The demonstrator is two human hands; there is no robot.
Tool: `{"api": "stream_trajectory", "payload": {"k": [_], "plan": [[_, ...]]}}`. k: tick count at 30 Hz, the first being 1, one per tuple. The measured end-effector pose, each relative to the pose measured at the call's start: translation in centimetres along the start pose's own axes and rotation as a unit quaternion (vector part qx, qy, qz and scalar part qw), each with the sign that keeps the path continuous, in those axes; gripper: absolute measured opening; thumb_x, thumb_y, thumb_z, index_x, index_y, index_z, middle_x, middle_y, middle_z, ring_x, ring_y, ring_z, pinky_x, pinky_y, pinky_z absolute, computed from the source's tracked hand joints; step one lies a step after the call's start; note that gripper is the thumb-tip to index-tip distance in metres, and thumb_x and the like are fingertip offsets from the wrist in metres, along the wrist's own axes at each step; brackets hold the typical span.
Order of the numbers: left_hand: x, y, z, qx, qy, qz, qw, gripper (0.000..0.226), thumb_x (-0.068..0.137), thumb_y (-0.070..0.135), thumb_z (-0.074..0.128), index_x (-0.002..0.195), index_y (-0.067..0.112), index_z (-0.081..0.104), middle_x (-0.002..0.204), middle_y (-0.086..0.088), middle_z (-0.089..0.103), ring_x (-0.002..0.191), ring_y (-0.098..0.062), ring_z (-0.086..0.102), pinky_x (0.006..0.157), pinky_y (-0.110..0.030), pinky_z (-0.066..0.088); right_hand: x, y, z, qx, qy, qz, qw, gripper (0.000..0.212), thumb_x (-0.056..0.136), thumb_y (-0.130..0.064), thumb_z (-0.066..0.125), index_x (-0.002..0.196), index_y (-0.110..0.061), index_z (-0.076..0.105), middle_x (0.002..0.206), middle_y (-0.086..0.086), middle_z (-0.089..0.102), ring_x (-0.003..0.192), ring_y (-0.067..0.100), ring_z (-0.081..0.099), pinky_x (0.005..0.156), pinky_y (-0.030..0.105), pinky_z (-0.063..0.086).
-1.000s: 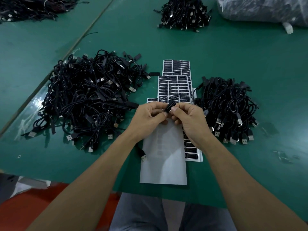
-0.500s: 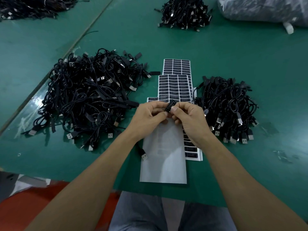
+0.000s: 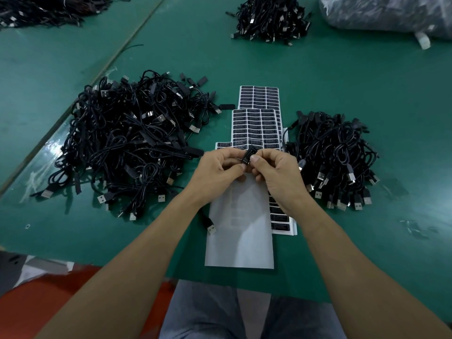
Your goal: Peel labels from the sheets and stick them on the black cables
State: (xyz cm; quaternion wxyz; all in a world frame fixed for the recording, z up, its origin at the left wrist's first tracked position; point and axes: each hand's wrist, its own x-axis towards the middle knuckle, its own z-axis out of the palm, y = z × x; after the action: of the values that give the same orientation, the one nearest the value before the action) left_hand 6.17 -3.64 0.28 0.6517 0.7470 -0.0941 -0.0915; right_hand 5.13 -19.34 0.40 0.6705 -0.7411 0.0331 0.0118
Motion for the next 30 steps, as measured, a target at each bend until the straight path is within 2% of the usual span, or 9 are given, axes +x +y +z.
{"api": "stream_trajectory", "payload": {"k": [6, 10, 15, 17, 20, 23, 30], "plan": [[0.08, -0.23, -0.01, 0.006, 0.004, -0.009, 1.0, 0.026, 0.093, -0.006, 0.062, 0.102, 0.017, 0.068, 0.079, 0.003, 0.076, 0.068, -0.009, 0.068, 0.073, -0.02, 0.055, -0.11, -0.05, 0.18, -0.024, 0.012, -0.005, 1.0, 0.018, 0.097, -0.008, 0.061, 0.082, -0.014, 0.066, 0.064, -0.003, 0.06, 0.054, -0.002, 0.053, 0.057, 0.014, 0.046], [0.19, -0.19, 0.0, 0.003, 0.007, -0.018, 1.0, 0.022, 0.093, -0.007, 0.061, 0.11, 0.005, 0.068, 0.089, -0.013, 0.076, 0.076, -0.018, 0.069, 0.08, -0.028, 0.057, -0.17, -0.16, 0.25, -0.024, 0.016, -0.003, 1.0, 0.015, 0.098, -0.008, 0.061, 0.085, -0.011, 0.066, 0.066, -0.003, 0.06, 0.054, -0.002, 0.052, 0.057, 0.014, 0.046], [0.13, -0.02, 0.07, -0.001, 0.011, -0.022, 1.0, 0.021, 0.092, -0.006, 0.063, 0.105, 0.01, 0.067, 0.093, -0.024, 0.075, 0.079, -0.024, 0.068, 0.083, -0.036, 0.056, -0.25, -0.13, 0.4, -0.036, 0.023, -0.008, 0.999, 0.017, 0.098, -0.009, 0.061, 0.083, -0.013, 0.066, 0.066, -0.003, 0.062, 0.053, -0.003, 0.053, 0.056, 0.013, 0.045], [0.13, -0.02, 0.12, -0.006, 0.012, -0.021, 1.0, 0.018, 0.092, -0.004, 0.065, 0.103, 0.01, 0.067, 0.091, -0.023, 0.075, 0.075, -0.021, 0.068, 0.079, -0.032, 0.056, -0.26, -0.05, 0.43, -0.037, 0.024, -0.009, 0.999, 0.016, 0.098, -0.009, 0.061, 0.083, -0.012, 0.067, 0.065, -0.007, 0.064, 0.056, -0.004, 0.055, 0.058, 0.014, 0.046], [0.16, -0.11, 0.09, -0.004, 0.014, -0.018, 1.0, 0.012, 0.094, 0.003, 0.066, 0.103, 0.01, 0.068, 0.081, -0.009, 0.076, 0.066, -0.012, 0.068, 0.071, -0.022, 0.057, -0.24, 0.05, 0.41, -0.041, 0.025, -0.009, 0.999, 0.015, 0.098, -0.011, 0.061, 0.085, -0.012, 0.068, 0.069, -0.007, 0.066, 0.059, -0.004, 0.058, 0.06, 0.015, 0.046], [0.2, -0.14, 0.07, 0.002, 0.015, -0.015, 1.0, 0.01, 0.095, 0.003, 0.065, 0.1, 0.011, 0.069, 0.073, 0.002, 0.075, 0.062, -0.007, 0.067, 0.068, -0.018, 0.054, -0.28, 0.06, 0.43, -0.038, 0.023, -0.014, 0.999, 0.016, 0.098, -0.01, 0.061, 0.084, -0.013, 0.068, 0.07, -0.006, 0.066, 0.058, -0.005, 0.059, 0.059, 0.012, 0.045], [0.1, 0.19, 0.21, 0.004, 0.015, -0.016, 1.0, 0.019, 0.095, -0.001, 0.061, 0.091, 0.015, 0.071, 0.069, 0.003, 0.074, 0.06, -0.005, 0.066, 0.066, -0.016, 0.054, -0.29, 0.12, 0.53, -0.051, 0.038, -0.013, 0.998, 0.02, 0.095, -0.012, 0.065, 0.077, -0.022, 0.067, 0.06, -0.015, 0.064, 0.054, -0.005, 0.055, 0.058, 0.013, 0.045]]}}
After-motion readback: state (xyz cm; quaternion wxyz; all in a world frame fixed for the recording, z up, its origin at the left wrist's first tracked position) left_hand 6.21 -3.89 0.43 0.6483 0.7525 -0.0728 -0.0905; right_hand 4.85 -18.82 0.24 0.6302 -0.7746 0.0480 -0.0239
